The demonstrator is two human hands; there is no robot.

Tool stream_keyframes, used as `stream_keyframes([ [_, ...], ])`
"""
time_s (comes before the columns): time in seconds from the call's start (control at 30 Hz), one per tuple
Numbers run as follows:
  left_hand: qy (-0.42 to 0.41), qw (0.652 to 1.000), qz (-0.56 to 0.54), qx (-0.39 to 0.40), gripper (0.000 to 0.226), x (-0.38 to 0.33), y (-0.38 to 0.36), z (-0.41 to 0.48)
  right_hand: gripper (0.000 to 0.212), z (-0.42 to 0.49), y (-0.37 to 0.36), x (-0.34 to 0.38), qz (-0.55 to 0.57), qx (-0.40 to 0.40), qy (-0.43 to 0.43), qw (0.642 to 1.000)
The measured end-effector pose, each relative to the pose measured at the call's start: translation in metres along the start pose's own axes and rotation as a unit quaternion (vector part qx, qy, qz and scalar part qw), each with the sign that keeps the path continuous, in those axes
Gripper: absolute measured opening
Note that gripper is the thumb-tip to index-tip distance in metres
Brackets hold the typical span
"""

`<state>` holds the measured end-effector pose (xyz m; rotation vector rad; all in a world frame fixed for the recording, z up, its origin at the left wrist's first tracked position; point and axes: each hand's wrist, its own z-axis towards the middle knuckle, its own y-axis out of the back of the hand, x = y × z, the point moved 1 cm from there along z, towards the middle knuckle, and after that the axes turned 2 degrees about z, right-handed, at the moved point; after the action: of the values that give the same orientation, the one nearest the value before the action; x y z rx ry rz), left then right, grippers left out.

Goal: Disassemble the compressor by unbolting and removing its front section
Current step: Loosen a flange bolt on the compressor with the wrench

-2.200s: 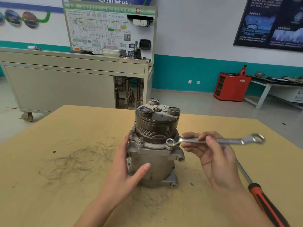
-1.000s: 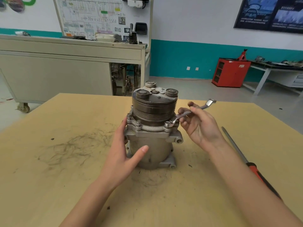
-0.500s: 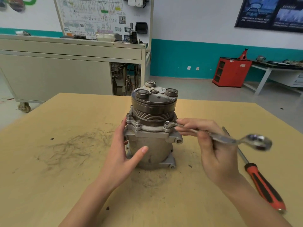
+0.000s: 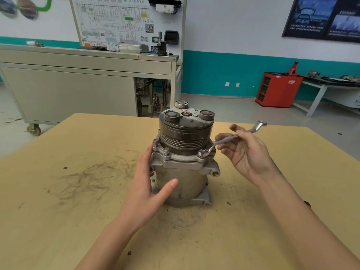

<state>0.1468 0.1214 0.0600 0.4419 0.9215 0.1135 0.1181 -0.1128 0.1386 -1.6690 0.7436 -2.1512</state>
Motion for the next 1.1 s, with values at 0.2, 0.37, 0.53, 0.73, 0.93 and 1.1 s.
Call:
stream_keyframes([
  [0.2, 0.007, 1.0, 0.012, 0.001, 0.083, 0.0, 0.0, 0.0, 0.035, -0.02, -0.01, 0.008, -0.194, -0.004, 0.206, 0.959],
  [0.37, 0.006, 1.0, 0.013, 0.002, 0.082, 0.0, 0.0, 0.0, 0.029, -0.061, -0.028, 0.001, -0.365, 0.083, 0.39, 0.841],
  [0.53, 0.004, 1.0, 0.012, 0.002, 0.082, 0.0, 0.0, 0.0, 0.028, -0.079, -0.03, -0.009, -0.427, 0.117, 0.422, 0.791],
  [0.73, -0.008, 1.0, 0.016, -0.003, 0.08, 0.001, 0.0, 0.0, 0.039, -0.084, -0.023, -0.011, -0.474, 0.139, 0.437, 0.751],
  [0.93, -0.003, 1.0, 0.014, -0.001, 0.08, 0.001, -0.001, 0.0, 0.028, -0.081, -0.021, -0.021, -0.424, 0.116, 0.429, 0.789],
  [1.1, -0.004, 1.0, 0.016, -0.003, 0.079, 0.001, 0.0, 0.0, 0.023, -0.055, -0.013, -0.015, -0.104, -0.004, 0.238, 0.966],
])
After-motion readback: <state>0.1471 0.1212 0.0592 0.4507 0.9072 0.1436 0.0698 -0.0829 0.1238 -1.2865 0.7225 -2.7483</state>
